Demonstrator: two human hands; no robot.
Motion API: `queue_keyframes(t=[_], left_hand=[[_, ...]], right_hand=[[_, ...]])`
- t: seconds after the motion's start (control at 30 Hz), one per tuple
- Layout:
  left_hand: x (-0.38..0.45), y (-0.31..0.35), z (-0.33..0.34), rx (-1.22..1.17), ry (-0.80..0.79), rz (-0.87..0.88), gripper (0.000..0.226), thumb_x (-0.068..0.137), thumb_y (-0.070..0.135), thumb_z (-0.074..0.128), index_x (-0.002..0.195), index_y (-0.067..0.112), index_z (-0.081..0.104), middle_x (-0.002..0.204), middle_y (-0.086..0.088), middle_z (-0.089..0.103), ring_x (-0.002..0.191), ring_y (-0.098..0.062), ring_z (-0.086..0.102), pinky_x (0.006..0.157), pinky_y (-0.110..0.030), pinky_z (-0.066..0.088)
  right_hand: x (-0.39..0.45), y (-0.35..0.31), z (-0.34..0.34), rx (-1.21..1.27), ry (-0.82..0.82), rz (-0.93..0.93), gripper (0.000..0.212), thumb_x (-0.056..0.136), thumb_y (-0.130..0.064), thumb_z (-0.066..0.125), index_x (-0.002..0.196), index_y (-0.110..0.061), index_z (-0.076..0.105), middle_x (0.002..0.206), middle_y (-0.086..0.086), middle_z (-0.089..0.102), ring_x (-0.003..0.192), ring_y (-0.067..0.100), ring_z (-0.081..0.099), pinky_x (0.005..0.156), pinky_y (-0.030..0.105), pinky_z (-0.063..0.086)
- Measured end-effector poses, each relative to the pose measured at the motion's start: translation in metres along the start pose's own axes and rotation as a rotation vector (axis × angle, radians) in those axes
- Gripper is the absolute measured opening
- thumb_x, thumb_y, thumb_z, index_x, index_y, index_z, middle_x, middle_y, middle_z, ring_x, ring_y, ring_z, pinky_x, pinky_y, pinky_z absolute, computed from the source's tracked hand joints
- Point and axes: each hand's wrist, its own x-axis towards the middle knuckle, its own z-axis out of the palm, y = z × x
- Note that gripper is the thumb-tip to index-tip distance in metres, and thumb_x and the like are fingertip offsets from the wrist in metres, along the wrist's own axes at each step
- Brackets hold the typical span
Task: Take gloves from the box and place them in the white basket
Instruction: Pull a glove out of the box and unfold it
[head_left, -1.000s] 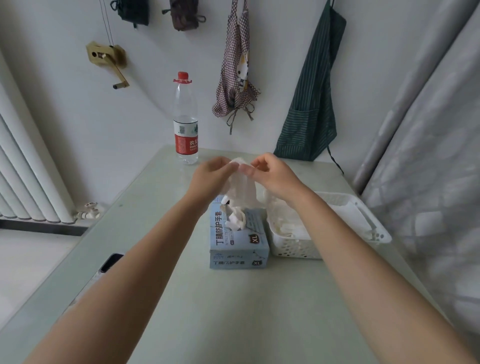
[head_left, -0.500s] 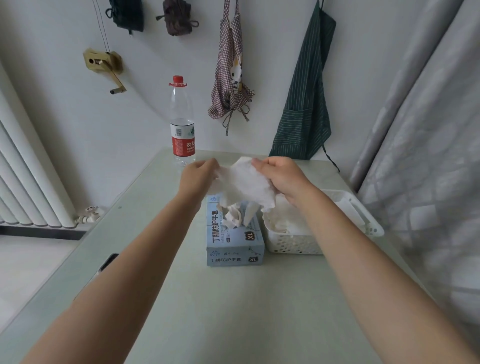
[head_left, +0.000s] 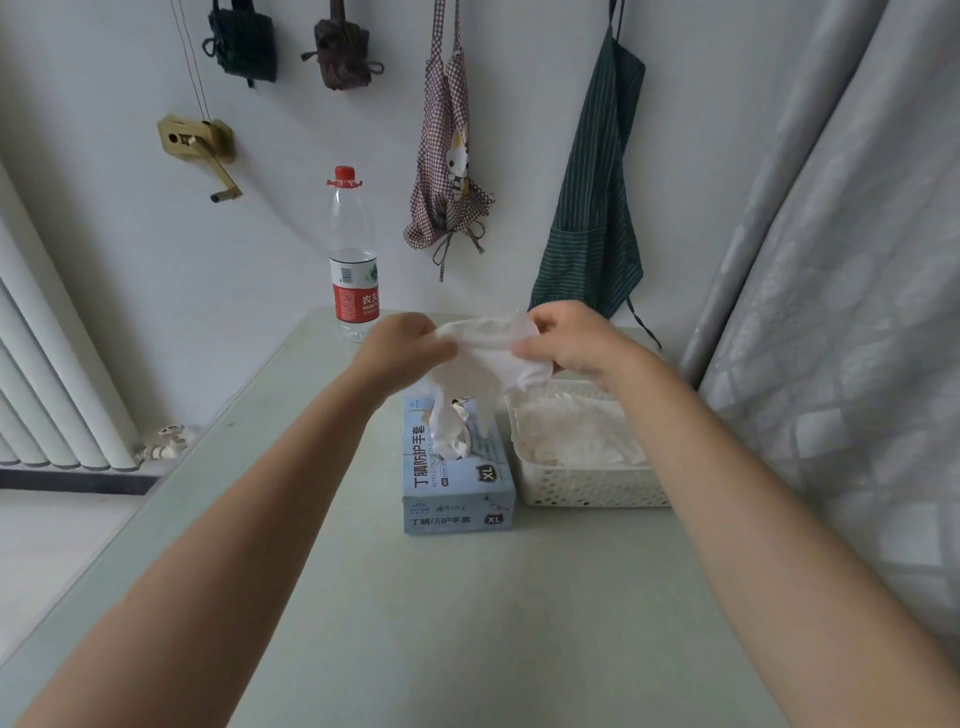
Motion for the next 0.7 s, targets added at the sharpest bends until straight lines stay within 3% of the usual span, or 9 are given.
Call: queue_keyframes(t=[0.1,0.2,0.27,0.33,0.43,0.6,0.7], left_hand=[[-0.005,0.004,-0.005,-0.030,-0.036,-0.020,0.020,0.081,0.024,0.074,0.086,0.007,0.065,0.074,-0.001,0.056,0.069,-0.016,0.051,0.059,-0.027,0.039],[-0.011,0.008,-0.010,-0.060,-0.236,-0.018,0.028,0.078,0.024,0.080,0.099,0.012,0.066,0.091,-0.004,0.066,0.083,-0.020,0.062,0.073,-0.029,0.051],[-0.016,0.014,-0.012,-0.242,-0.380,0.000,0.032,0.080,0.026,0.079,0.108,0.017,0.066,0.101,-0.008,0.072,0.094,-0.024,0.070,0.083,-0.038,0.057],[-0.023,0.025,-0.013,-0.446,-0.429,0.021,0.025,0.087,0.027,0.072,0.109,0.016,0.069,0.103,-0.007,0.074,0.097,-0.023,0.071,0.081,-0.037,0.057],[-0.030,0.040,-0.015,-0.579,-0.402,0.065,0.022,0.090,0.026,0.068,0.104,0.009,0.071,0.101,-0.007,0.074,0.097,-0.022,0.070,0.078,-0.033,0.056],[-0.029,0.041,-0.015,-0.802,-0.339,0.042,0.013,0.093,0.023,0.064,0.091,0.010,0.064,0.085,-0.004,0.069,0.079,-0.018,0.067,0.074,-0.030,0.055],[-0.026,0.034,-0.010,-0.735,-0.222,-0.023,0.016,0.089,0.027,0.070,0.078,0.018,0.064,0.074,0.000,0.065,0.067,-0.017,0.059,0.062,-0.027,0.048]], right_hand=[[-0.001,-0.005,-0.010,0.197,0.172,-0.013,0.019,0.088,-0.023,0.070,0.100,-0.008,0.069,0.087,0.002,0.068,0.079,0.016,0.064,0.071,0.033,0.056],[-0.012,-0.022,-0.012,0.197,0.225,-0.104,0.018,0.090,-0.032,0.068,0.094,-0.014,0.070,0.081,-0.006,0.064,0.074,0.008,0.058,0.071,0.023,0.046],[-0.019,-0.034,-0.011,0.158,0.192,-0.148,0.017,0.090,-0.036,0.068,0.093,-0.019,0.069,0.082,-0.010,0.063,0.076,0.005,0.056,0.071,0.021,0.043],[-0.026,-0.044,-0.011,0.123,0.164,-0.175,0.020,0.089,-0.040,0.068,0.088,-0.021,0.068,0.075,-0.011,0.061,0.071,0.003,0.054,0.068,0.019,0.042],[-0.036,-0.056,-0.014,0.104,0.181,-0.193,0.026,0.087,-0.044,0.068,0.080,-0.019,0.067,0.061,-0.013,0.052,0.055,0.000,0.046,0.054,0.014,0.037],[-0.043,-0.055,-0.021,0.090,0.202,-0.195,0.020,0.086,-0.042,0.070,0.082,-0.022,0.066,0.080,-0.003,0.058,0.071,0.009,0.050,0.060,0.024,0.041],[-0.044,-0.053,-0.023,0.081,0.166,-0.141,0.023,0.086,-0.040,0.070,0.082,-0.019,0.063,0.078,0.000,0.055,0.069,0.013,0.049,0.059,0.027,0.042]])
